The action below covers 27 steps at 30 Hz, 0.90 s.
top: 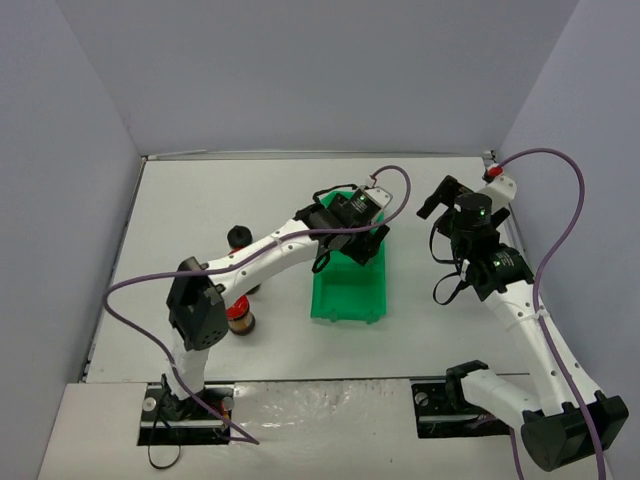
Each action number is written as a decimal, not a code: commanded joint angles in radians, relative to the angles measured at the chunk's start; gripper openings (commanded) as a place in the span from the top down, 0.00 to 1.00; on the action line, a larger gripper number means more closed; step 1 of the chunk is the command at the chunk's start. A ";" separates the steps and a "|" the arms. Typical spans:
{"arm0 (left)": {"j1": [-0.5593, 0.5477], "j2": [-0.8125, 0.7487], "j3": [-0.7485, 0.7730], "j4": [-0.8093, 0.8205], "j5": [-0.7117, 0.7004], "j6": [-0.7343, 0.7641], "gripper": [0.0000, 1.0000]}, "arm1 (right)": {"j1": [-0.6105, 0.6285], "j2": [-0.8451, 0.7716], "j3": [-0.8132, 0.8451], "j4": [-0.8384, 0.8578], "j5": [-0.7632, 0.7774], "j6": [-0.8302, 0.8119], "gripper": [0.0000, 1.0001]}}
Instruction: Organize the condiment bottles
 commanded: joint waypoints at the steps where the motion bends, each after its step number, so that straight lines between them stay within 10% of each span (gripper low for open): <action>1: 0.004 -0.174 -0.016 0.009 -0.043 0.007 0.16 | 0.002 0.000 -0.005 0.055 0.010 0.009 0.00; 15: 0.283 -0.341 -0.082 -0.219 -0.413 -0.277 0.04 | 0.004 0.027 -0.008 0.076 -0.032 0.012 0.00; 27: 0.487 -0.257 -0.226 -0.160 -0.223 -0.358 0.03 | 0.002 0.024 0.003 0.076 -0.029 0.002 0.00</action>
